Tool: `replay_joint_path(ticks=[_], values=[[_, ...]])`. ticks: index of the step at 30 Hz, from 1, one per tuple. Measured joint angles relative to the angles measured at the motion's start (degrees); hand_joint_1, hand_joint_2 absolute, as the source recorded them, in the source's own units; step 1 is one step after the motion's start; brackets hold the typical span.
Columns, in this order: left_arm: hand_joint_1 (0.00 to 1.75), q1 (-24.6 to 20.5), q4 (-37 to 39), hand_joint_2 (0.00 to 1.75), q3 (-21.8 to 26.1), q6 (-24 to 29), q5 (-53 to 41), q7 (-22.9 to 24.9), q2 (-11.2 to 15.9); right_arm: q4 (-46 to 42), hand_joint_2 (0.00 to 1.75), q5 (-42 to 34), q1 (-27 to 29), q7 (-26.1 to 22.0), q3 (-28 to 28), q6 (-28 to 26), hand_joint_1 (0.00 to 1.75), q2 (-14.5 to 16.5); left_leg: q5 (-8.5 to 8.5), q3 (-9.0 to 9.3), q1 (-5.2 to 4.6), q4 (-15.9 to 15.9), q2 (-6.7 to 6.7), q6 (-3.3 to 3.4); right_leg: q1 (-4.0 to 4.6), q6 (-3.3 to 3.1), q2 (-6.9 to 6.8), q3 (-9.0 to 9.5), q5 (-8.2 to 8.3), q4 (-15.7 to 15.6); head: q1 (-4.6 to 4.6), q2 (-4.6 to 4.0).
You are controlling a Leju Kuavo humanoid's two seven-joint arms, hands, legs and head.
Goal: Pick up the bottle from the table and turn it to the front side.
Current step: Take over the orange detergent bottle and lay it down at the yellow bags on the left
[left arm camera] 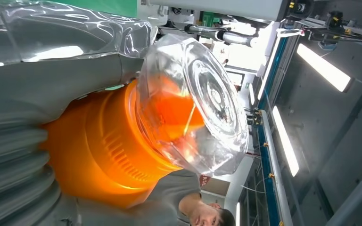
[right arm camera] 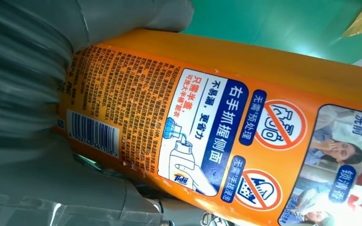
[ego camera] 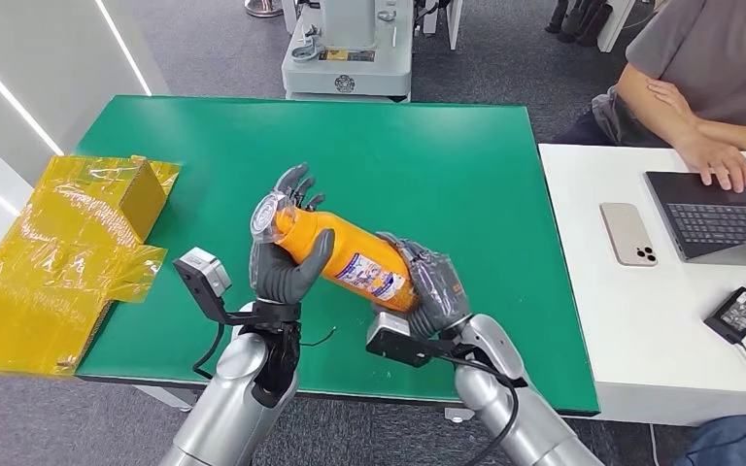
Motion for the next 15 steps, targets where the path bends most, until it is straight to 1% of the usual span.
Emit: replay_joint_path(ticks=[7,10,11,14,15], values=[[1.75,0.37,0.00,1.75,0.00,-0.59,0.09,-0.04,-0.03,0.83,1.75,-0.04,-0.13,0.01,-0.05,-0.07,1.75,0.14,0.00,-0.01,0.00,0.00,-0.01,0.00,0.00,0.00,-0.01,0.00,0.00,0.00,0.00,0.00],[1.75,0.38,0.00,1.75,0.01,-0.59,0.17,-0.05,-0.05,1.00,1.75,-0.06,-0.11,-0.04,-0.06,-0.08,1.71,0.18,0.00,-0.01,0.00,0.00,-0.01,0.00,0.00,0.00,-0.01,0.00,0.00,0.00,0.00,0.00],[1.75,0.39,0.00,1.75,0.01,-0.59,0.19,-0.05,-0.05,1.03,1.75,-0.08,-0.11,-0.07,-0.07,-0.08,1.34,0.18,0.00,-0.01,0.00,0.00,-0.01,0.00,0.00,0.00,-0.01,0.00,0.00,0.00,0.00,0.00],[1.75,0.45,0.00,1.75,0.00,-0.59,0.14,-0.05,-0.05,1.16,1.75,-0.11,-0.11,-0.10,-0.15,-0.11,0.07,0.19,0.00,-0.01,0.00,0.00,0.00,0.00,0.00,0.00,-0.01,0.00,0.00,0.00,0.00,0.00],[1.75,0.47,0.00,1.75,0.00,-0.59,0.05,-0.05,-0.05,1.22,1.75,-0.11,-0.11,-0.08,-0.16,-0.19,0.00,0.22,0.00,0.00,0.00,0.00,0.00,0.00,0.00,0.00,0.00,0.00,0.00,0.00,0.00,0.00]])
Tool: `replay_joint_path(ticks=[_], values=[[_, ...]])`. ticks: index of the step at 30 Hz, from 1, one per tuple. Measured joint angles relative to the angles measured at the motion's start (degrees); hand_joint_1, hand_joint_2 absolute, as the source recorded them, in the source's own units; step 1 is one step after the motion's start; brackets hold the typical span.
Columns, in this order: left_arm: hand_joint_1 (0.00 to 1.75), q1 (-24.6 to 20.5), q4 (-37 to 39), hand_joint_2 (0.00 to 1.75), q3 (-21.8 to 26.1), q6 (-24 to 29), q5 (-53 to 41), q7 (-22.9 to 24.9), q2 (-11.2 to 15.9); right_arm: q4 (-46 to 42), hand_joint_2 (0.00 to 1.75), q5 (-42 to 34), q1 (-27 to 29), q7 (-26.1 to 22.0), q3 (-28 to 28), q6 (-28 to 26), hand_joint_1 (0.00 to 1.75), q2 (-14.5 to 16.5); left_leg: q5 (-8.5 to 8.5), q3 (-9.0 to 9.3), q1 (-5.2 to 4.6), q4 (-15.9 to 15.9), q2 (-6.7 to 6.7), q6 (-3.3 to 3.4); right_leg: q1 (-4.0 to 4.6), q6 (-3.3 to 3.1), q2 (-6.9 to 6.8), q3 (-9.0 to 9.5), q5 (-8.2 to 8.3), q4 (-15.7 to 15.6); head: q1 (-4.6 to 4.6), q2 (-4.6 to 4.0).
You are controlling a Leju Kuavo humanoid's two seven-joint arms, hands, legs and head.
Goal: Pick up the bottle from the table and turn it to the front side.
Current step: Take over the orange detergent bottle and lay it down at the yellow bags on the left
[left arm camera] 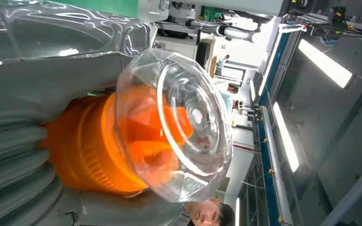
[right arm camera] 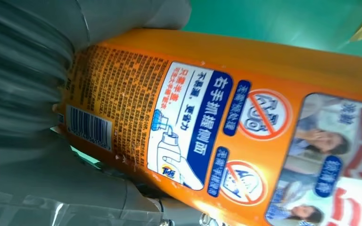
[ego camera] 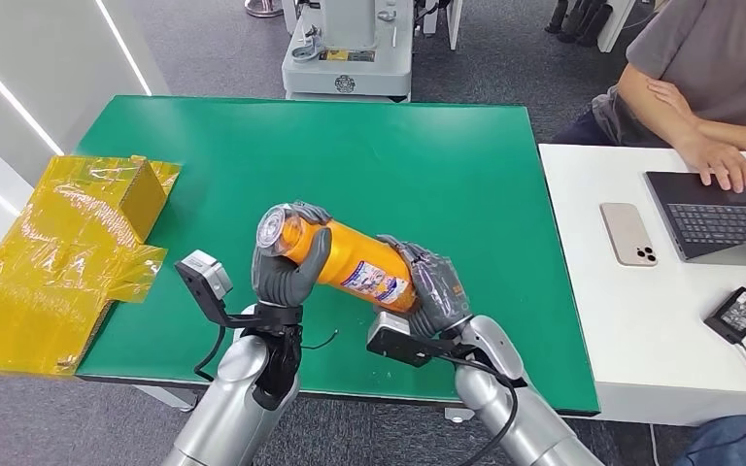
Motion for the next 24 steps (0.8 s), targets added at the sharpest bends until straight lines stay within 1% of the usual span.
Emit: replay_joint_path(ticks=[6,8,11,14,18,21,24], values=[[1.75,0.03,0.00,1.75,0.00,0.10,-0.39,-0.02,0.05,-0.36,1.75,-1.27,0.26,-0.15,-0.01,-1.76,0.00,0.23,0.00,0.00,0.00,0.00,0.00,0.00,0.00,0.00,0.00,0.00,0.00,0.00,-0.01,0.00],[1.75,0.01,0.00,1.75,0.00,0.25,-0.32,-0.14,0.07,-1.35,1.75,-2.38,0.69,-0.94,-0.02,-3.96,0.00,0.38,0.00,0.00,0.00,0.00,-0.01,0.00,0.00,0.00,-0.01,0.00,0.00,0.00,-0.01,0.00],[1.75,-0.24,0.00,1.75,0.01,0.68,0.00,-0.70,0.05,-4.51,1.75,-5.28,2.03,-3.25,-0.34,-8.81,0.00,0.51,0.00,-0.03,0.00,0.00,-0.06,0.00,0.00,0.00,-0.06,0.00,-0.01,0.00,-0.01,0.00],[1.75,-0.48,0.01,1.75,0.02,1.29,0.38,-0.93,0.04,-9.25,1.75,-9.41,3.37,-5.60,-0.92,-13.16,0.00,0.67,0.00,-0.03,0.00,0.00,-0.07,0.00,0.00,0.00,-0.07,-0.01,-0.01,0.00,-0.01,0.00],[1.75,-0.04,0.13,1.75,0.01,2.21,0.87,-0.99,0.13,-18.34,1.75,-15.48,5.69,-9.71,-2.07,-19.75,0.00,1.16,0.00,-0.03,0.00,0.00,-0.07,0.00,0.00,0.00,-0.06,-0.01,-0.01,-0.01,0.00,0.00],[1.75,0.25,0.12,1.75,0.01,3.21,0.85,-1.03,0.19,-25.06,1.75,-18.21,8.19,-12.10,-2.20,-21.76,0.00,1.46,0.00,-0.03,0.00,-0.01,-0.07,0.00,0.00,0.00,-0.07,-0.01,-0.01,-0.01,0.00,0.00],[1.75,0.45,0.06,1.75,0.01,4.84,-0.06,-0.95,0.20,-31.21,1.75,-19.67,11.15,-14.03,-2.27,-22.16,0.00,2.34,0.00,-0.03,0.00,-0.02,-0.07,0.00,0.00,0.00,-0.07,-0.01,-0.02,-0.01,-0.01,0.00]])
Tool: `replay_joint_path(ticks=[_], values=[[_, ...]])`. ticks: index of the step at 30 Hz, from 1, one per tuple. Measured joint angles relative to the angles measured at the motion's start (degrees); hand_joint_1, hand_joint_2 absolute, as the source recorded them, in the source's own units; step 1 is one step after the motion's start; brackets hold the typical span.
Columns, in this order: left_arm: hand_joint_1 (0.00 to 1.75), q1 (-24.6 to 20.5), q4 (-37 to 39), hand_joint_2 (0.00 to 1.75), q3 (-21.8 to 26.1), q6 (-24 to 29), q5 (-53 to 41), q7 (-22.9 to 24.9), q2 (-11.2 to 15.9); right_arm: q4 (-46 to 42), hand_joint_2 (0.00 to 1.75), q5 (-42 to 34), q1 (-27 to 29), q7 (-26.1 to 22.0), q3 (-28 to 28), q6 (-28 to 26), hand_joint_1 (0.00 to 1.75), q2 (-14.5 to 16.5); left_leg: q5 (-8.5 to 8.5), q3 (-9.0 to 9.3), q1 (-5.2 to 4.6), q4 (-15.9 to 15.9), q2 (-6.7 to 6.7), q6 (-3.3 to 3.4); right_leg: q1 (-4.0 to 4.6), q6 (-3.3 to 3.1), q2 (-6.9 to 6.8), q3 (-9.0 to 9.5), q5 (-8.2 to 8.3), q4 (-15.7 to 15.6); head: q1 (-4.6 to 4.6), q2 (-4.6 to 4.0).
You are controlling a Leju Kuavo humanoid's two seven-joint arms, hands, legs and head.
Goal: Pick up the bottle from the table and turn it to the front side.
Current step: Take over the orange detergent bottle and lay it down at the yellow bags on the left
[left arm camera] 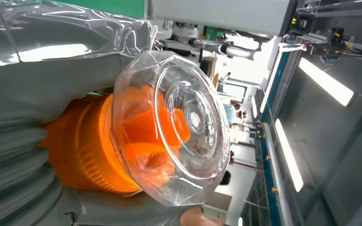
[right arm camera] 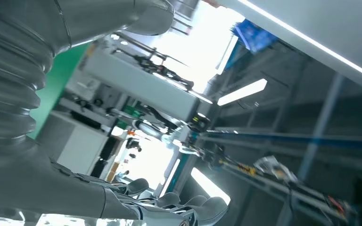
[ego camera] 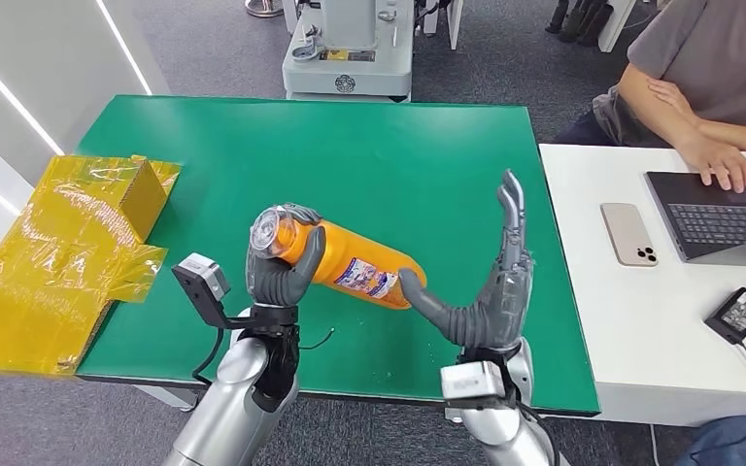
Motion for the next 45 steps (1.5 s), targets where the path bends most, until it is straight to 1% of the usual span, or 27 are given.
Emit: replay_joint_path(ticks=[4,7,11,16,18,20,22,24,26,27,30,34,36,38,41,45], values=[[1.75,0.40,-0.62,1.75,0.03,1.29,-1.07,0.17,0.11,-7.57,1.75,-0.47,4.02,-0.53,-0.31,-0.08,0.00,1.35,0.00,0.00,0.00,-0.02,0.00,0.00,0.00,0.00,0.00,0.00,-0.01,0.00,0.00,0.00],[1.75,0.74,-1.71,1.75,0.31,1.86,-2.01,0.06,0.47,-11.22,1.75,-0.47,6.57,-0.61,-0.34,-0.08,0.00,1.92,0.00,0.00,0.00,-0.03,0.01,0.00,0.00,0.00,0.00,0.00,-0.02,0.00,0.01,0.00],[1.75,1.04,-4.40,1.75,1.24,4.06,-4.67,-0.61,1.44,-13.83,1.75,-1.01,8.98,-0.61,-0.34,-0.08,0.00,2.22,0.00,0.00,0.00,-0.03,0.01,0.00,0.00,0.00,0.00,0.01,-0.01,0.00,0.00,0.00],[1.75,1.36,-6.55,1.75,1.54,5.58,-6.45,-1.02,2.36,-15.23,1.75,-1.05,10.12,-0.62,-0.34,-0.08,0.00,2.26,0.00,0.00,0.00,-0.03,0.01,0.00,0.00,0.00,0.00,0.02,-0.01,0.01,0.01,0.00],[1.75,1.68,-7.87,1.75,1.97,9.73,-10.42,-1.09,2.87,-15.37,1.75,-1.22,10.50,-0.62,-0.35,-0.08,0.00,2.34,0.00,0.00,0.00,-0.03,0.02,0.00,0.00,-0.01,0.02,0.02,-0.01,0.01,0.02,0.00],[1.75,1.86,-9.77,1.75,3.08,16.32,-17.12,-0.44,3.84,-15.34,1.75,-1.32,11.02,-0.60,-0.36,-0.08,0.00,2.57,0.00,0.01,0.01,-0.04,0.03,0.00,0.00,-0.01,0.03,0.01,-0.01,0.01,0.01,0.00],[1.75,1.80,-11.58,1.75,4.65,23.06,-26.77,1.91,5.45,-15.18,1.75,-1.57,11.40,-0.60,-0.35,-0.08,0.00,2.83,0.01,0.02,0.02,-0.06,0.04,-0.01,0.00,-0.02,0.03,0.01,-0.02,0.02,0.00,0.00],[1.75,1.46,-12.69,1.75,6.38,29.34,-39.73,5.18,7.43,-14.88,1.75,-2.04,11.53,-0.60,-0.33,-0.08,0.00,3.04,0.01,0.03,0.03,-0.09,0.04,-0.02,0.02,-0.03,0.02,0.00,-0.02,0.03,0.00,0.00],[1.75,0.61,-13.02,1.75,8.08,33.14,-51.75,8.11,9.86,-14.51,1.75,-3.16,11.54,-0.58,-0.23,-0.08,0.00,3.20,0.02,0.03,0.05,-0.11,0.04,-0.03,0.05,-0.04,0.01,0.01,-0.03,0.04,0.01,0.00],[1.75,0.00,-13.00,1.75,8.92,33.81,-56.24,9.35,11.29,-14.32,1.75,-3.83,11.53,-0.58,-0.13,-0.08,0.00,3.25,0.04,0.04,0.05,-0.11,0.05,-0.05,0.06,-0.05,0.02,0.01,-0.02,0.04,0.01,0.00],[1.75,-2.49,-11.86,1.75,11.10,34.05,-65.28,12.70,15.94,-13.81,1.75,-5.04,11.57,-0.57,0.21,-0.08,0.00,3.28,0.07,0.09,0.06,-0.12,0.09,-0.09,0.08,-0.09,0.06,0.01,-0.01,0.05,-0.01,0.00],[1.75,-6.98,-6.24,1.75,11.83,34.06,-72.62,16.89,22.47,-13.68,1.75,-5.56,11.75,-0.59,0.92,-0.08,0.00,3.27,0.13,0.10,0.09,-0.12,0.10,-0.17,0.09,-0.12,0.09,0.01,0.02,0.07,0.02,0.00],[1.75,-8.80,-3.51,1.75,12.13,34.08,-75.31,18.56,25.03,-13.68,1.75,-6.01,11.90,-0.59,1.30,-0.08,0.00,3.24,0.14,0.11,0.08,-0.12,0.18,-0.19,0.09,-0.16,0.18,-0.02,0.05,0.07,0.00,0.00],[1.75,-10.07,-1.53,1.75,12.31,34.08,-76.79,19.52,26.79,-13.67,1.75,-6.15,11.97,-0.59,1.55,-0.08,0.00,3.21,0.14,0.11,0.08,-0.12,0.18,-0.19,0.09,-0.16,0.18,-0.02,0.05,0.06,0.00,0.00],[1.75,-11.32,1.21,1.75,12.34,33.58,-79.36,21.18,28.65,-13.66,1.75,-6.59,11.98,-0.59,1.80,-0.08,0.00,3.19,0.14,0.10,0.08,-0.12,0.16,-0.19,0.09,-0.16,0.18,-0.03,0.04,0.05,0.02,0.00],[1.75,-13.85,7.49,1.75,12.30,32.14,-83.20,23.13,29.98,-13.66,1.75,-7.17,11.96,-0.59,2.53,-0.08,0.00,3.09,0.13,0.10,0.07,-0.11,0.16,-0.20,0.09,-0.16,0.17,-0.03,0.04,0.04,0.01,0.00]])
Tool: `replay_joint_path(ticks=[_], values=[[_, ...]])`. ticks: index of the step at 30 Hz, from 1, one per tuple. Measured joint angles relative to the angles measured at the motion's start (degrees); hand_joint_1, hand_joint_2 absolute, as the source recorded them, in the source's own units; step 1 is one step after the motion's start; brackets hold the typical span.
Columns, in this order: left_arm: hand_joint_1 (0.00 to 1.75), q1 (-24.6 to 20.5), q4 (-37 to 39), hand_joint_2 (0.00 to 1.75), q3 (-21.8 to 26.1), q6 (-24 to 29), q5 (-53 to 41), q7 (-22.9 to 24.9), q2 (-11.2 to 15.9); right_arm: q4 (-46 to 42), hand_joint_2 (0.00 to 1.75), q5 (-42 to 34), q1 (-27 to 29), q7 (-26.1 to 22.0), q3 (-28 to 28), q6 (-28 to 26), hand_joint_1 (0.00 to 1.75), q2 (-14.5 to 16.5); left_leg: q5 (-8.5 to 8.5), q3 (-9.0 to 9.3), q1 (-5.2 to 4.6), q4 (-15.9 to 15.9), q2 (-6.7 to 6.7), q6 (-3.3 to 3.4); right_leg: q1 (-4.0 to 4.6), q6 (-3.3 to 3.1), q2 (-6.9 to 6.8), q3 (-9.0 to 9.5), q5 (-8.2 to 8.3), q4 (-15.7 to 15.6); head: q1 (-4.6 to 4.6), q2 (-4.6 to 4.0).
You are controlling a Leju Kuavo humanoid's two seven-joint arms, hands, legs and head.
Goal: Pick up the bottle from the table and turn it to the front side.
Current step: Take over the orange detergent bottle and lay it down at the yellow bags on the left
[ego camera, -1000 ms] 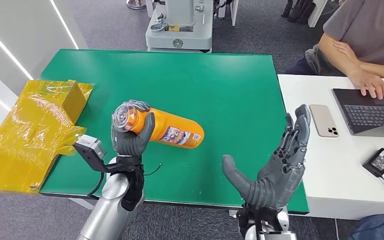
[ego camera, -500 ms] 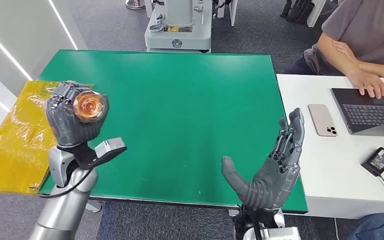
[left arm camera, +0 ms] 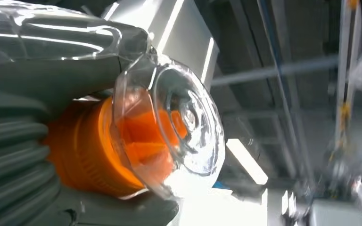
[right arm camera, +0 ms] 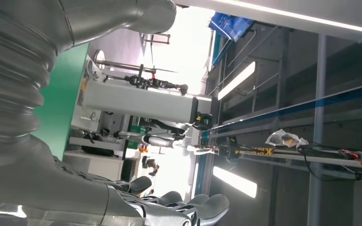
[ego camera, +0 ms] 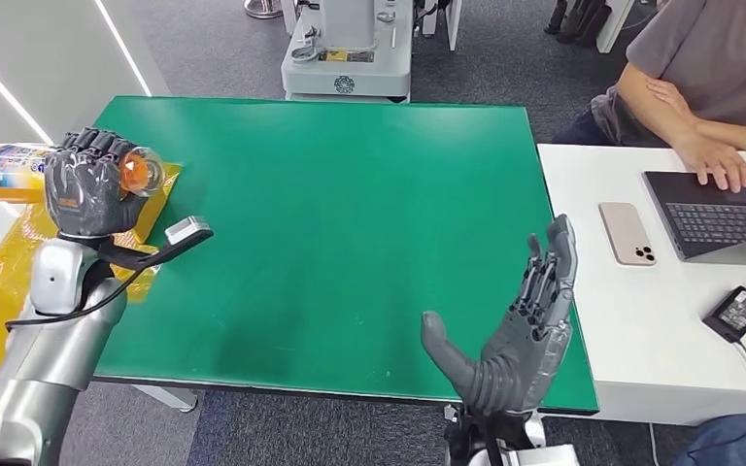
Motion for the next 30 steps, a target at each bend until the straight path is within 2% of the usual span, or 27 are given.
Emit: replay_joint_path(ticks=[8,13,17,24,30], values=[[1.75,-3.60,16.93,1.75,-1.81,0.28,-1.27,-0.16,-0.13,0.00,1.75,-0.94,-0.03,0.00,1.09,0.00,0.00,-0.22,0.01,0.01,0.00,0.00,0.04,0.00,0.00,-0.01,0.03,-0.01,0.02,0.01,-0.01,0.00],[1.75,-3.98,24.62,1.75,-2.27,0.74,0.37,-2.98,-2.00,0.21,1.75,-1.13,-0.24,0.00,1.67,0.07,0.00,-0.31,0.00,-0.02,-0.01,0.00,0.01,0.00,-0.01,0.00,0.01,-0.01,0.01,0.00,0.01,0.00],[1.75,-3.25,30.40,1.75,-2.72,1.41,-2.49,-2.98,-3.38,0.65,1.75,-1.87,-0.39,0.01,1.95,0.13,0.00,-0.38,-0.01,-0.04,-0.01,0.00,0.03,0.00,-0.01,0.00,0.03,-0.02,0.01,-0.01,0.00,0.00],[1.75,-2.37,36.08,1.75,-4.15,1.38,-5.56,0.26,-3.92,1.35,1.75,-2.39,-0.44,0.00,2.05,0.04,0.00,-0.59,-0.01,-0.05,0.00,-0.01,-0.01,-0.01,-0.01,0.00,0.00,-0.03,0.00,0.01,0.00,0.00],[1.75,-0.38,37.30,1.75,-4.23,2.11,-4.72,-0.93,-3.96,2.07,1.75,-3.02,-0.42,0.00,2.48,0.04,0.00,-0.71,-0.01,-0.05,0.00,-0.01,-0.01,-0.01,-0.01,-0.01,0.00,-0.03,-0.01,0.01,0.01,0.00]])
